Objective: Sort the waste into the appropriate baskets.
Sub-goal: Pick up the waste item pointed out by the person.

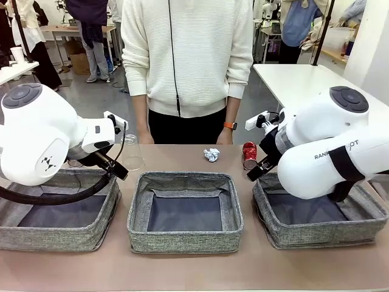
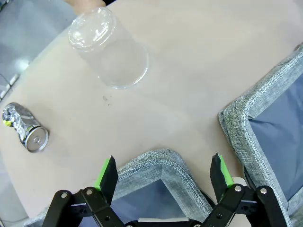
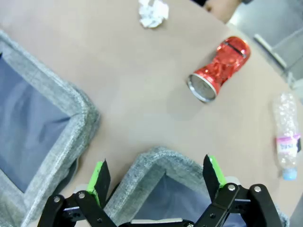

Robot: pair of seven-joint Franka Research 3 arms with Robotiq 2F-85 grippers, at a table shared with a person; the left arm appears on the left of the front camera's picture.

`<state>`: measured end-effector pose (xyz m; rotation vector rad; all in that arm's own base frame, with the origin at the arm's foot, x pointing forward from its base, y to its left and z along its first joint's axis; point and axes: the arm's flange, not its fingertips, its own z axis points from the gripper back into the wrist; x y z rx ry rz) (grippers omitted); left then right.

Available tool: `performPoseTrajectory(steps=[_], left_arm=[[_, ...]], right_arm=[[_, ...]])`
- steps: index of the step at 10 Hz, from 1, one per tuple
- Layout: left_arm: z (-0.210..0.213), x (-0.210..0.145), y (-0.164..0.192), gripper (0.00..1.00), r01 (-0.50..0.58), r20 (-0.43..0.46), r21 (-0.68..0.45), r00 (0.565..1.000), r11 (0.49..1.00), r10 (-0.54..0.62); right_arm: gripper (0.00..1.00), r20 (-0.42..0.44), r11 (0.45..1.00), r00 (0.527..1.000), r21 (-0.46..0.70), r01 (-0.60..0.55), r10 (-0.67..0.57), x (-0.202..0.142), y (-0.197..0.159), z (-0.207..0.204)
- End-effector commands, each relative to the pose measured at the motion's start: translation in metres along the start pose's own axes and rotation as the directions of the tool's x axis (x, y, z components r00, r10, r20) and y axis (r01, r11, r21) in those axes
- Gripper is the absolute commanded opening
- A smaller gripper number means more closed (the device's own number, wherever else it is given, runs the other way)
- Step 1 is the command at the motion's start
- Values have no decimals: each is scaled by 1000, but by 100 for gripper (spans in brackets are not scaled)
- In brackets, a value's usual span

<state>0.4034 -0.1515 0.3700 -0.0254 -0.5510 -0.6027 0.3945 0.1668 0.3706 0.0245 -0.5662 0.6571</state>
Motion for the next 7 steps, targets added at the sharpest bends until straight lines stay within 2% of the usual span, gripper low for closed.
performPoseTrajectory(steps=[1,5,6,7], left_arm=[[0,0,0,100,1,0,0,1000,1000,-1],[0,0,0,100,0,0,0,1000,1000,0],[31,2,4,100,13,-12,-13,1000,1000,-14],[76,-1,13,100,-9,-37,-16,999,1000,8]], right_arm=[[100,0,1000,1000,0,1,-1,0,0,0],[100,0,1000,1000,0,0,0,0,0,0],[100,-68,999,997,32,-43,45,7,0,23],[100,-41,999,998,16,-51,51,16,-1,66]])
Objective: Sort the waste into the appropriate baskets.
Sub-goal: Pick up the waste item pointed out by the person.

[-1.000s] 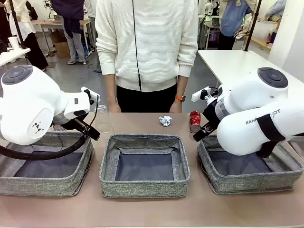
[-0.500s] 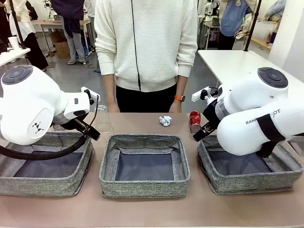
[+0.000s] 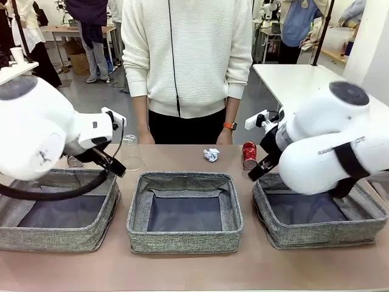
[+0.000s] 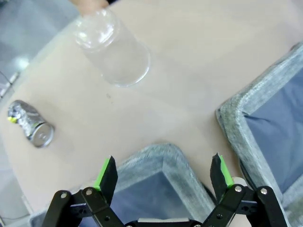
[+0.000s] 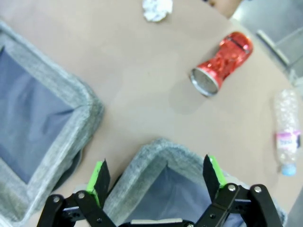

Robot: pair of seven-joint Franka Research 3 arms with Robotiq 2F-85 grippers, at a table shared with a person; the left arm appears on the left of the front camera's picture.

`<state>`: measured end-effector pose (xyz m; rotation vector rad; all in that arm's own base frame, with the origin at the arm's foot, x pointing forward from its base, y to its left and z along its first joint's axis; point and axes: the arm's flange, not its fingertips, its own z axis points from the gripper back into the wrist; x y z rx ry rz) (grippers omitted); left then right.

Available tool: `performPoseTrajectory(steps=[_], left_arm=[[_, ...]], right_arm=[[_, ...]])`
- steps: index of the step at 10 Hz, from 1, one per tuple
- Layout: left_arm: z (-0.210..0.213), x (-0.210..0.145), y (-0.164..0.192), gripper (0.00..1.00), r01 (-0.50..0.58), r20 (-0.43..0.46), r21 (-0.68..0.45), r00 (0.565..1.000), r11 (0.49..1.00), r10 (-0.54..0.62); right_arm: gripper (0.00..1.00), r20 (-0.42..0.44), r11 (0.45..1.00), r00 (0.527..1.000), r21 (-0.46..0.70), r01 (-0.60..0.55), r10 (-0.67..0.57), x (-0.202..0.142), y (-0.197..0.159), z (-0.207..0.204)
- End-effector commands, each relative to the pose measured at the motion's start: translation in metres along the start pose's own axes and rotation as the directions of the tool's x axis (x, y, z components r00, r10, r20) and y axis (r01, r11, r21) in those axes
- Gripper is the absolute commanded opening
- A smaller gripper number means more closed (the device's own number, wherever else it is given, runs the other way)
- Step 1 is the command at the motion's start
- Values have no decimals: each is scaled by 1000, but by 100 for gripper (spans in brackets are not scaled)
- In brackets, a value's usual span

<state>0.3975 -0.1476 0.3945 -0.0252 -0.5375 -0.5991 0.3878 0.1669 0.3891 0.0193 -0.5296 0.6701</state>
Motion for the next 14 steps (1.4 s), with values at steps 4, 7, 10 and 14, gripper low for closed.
performPoseTrajectory(steps=[4,7,10,14], left_arm=[[184,-40,-30,100,119,118,-82,987,990,-108],[187,0,-20,100,79,106,-21,991,997,-77],[202,1,-27,100,38,42,-324,999,945,-25],[248,-56,62,100,-230,-134,-911,950,341,282]], right_arm=[[100,141,989,986,-99,108,-94,-18,38,205],[100,108,993,990,-64,102,-94,1,20,190],[100,130,990,983,-24,136,-132,-9,32,217],[100,154,619,822,736,275,-549,-64,-13,311]])
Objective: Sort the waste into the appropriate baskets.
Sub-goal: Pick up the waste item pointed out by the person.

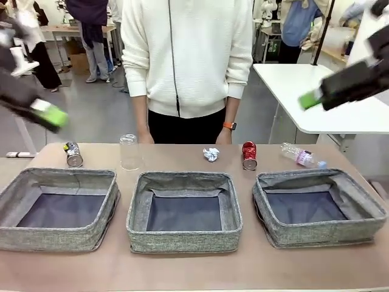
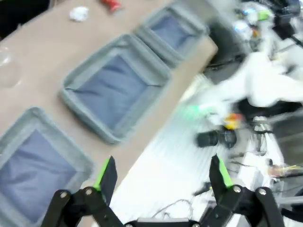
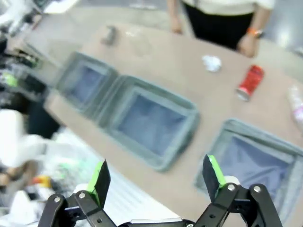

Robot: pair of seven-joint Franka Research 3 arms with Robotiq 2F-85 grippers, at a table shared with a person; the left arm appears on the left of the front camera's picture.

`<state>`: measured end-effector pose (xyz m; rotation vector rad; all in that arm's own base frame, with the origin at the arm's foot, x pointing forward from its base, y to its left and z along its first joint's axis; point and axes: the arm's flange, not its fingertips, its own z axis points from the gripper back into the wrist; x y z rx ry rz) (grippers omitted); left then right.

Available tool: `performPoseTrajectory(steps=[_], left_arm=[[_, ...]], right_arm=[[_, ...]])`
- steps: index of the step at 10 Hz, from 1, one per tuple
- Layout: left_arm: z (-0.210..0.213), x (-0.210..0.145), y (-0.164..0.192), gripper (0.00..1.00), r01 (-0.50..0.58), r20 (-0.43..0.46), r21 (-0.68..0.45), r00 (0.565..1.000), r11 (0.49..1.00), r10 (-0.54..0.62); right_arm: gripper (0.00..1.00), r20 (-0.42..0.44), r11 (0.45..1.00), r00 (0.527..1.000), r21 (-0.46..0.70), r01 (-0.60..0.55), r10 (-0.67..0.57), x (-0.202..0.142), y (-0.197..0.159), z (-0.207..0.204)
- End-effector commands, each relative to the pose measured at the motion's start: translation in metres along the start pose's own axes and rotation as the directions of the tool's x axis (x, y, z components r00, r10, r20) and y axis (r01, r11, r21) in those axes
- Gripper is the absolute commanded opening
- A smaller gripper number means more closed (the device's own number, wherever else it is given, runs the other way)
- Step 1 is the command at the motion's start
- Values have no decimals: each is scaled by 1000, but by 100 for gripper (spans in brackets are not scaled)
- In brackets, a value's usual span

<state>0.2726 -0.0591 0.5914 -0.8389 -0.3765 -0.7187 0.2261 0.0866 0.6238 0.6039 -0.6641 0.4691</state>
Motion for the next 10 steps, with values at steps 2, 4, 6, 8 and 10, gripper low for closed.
performPoseTrajectory(steps=[2,4,6,8,10], left_arm=[[65,-61,41,100,-259,160,-460,917,849,366],[93,-109,74,100,-244,361,-517,806,820,468],[90,-147,117,100,-271,402,-591,717,759,569],[81,-158,143,100,-303,346,-636,710,709,614],[81,-155,154,100,-403,294,-609,685,683,666]], right_arm=[[100,90,806,875,442,393,-475,-32,-42,70],[100,60,672,767,528,519,-639,-57,-104,87],[100,-77,497,658,591,635,-749,-85,-172,59],[100,-176,417,597,565,712,-782,-105,-206,26],[100,-91,479,622,557,679,-777,-110,-209,20]])
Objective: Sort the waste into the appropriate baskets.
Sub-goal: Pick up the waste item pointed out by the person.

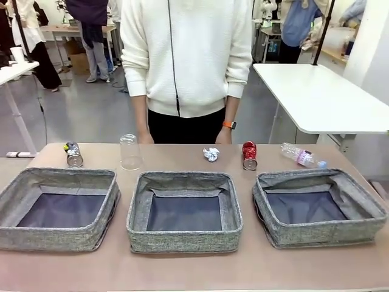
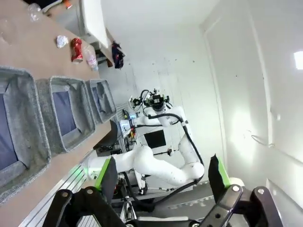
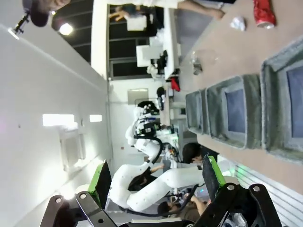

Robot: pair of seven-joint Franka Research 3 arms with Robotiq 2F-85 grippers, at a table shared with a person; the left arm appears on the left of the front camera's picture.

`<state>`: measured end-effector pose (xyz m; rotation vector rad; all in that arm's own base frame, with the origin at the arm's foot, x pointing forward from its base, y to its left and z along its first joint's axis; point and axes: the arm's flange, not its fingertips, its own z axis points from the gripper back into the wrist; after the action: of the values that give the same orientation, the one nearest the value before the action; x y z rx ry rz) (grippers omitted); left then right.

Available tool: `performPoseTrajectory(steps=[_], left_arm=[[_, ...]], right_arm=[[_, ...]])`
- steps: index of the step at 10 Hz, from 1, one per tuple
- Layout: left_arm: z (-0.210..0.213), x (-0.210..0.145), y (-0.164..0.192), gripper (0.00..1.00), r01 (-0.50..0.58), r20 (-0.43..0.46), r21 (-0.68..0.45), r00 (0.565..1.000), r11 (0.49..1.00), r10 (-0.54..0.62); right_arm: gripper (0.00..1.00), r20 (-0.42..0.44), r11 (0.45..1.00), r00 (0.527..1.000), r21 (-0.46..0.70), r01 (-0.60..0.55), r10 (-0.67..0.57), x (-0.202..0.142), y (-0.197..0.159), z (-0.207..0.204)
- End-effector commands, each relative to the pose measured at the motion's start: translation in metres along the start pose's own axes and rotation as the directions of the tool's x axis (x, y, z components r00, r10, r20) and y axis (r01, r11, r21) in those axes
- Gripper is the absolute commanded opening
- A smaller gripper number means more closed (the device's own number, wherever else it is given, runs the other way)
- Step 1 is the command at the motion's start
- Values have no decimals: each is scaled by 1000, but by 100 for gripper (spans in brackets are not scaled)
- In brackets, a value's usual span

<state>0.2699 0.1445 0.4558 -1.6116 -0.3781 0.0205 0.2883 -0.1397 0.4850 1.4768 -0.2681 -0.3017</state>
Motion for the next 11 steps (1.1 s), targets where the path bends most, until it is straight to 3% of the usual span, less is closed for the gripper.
performPoseTrajectory(steps=[1,11], left_arm=[[9,-5,-9,100,33,22,-23,999,999,-33],[9,-5,-9,100,33,22,-23,999,999,-33]], right_arm=[[100,-1,1000,1000,14,8,-8,-9,13,8],[100,-1,1000,1000,14,8,-8,-9,13,8]])
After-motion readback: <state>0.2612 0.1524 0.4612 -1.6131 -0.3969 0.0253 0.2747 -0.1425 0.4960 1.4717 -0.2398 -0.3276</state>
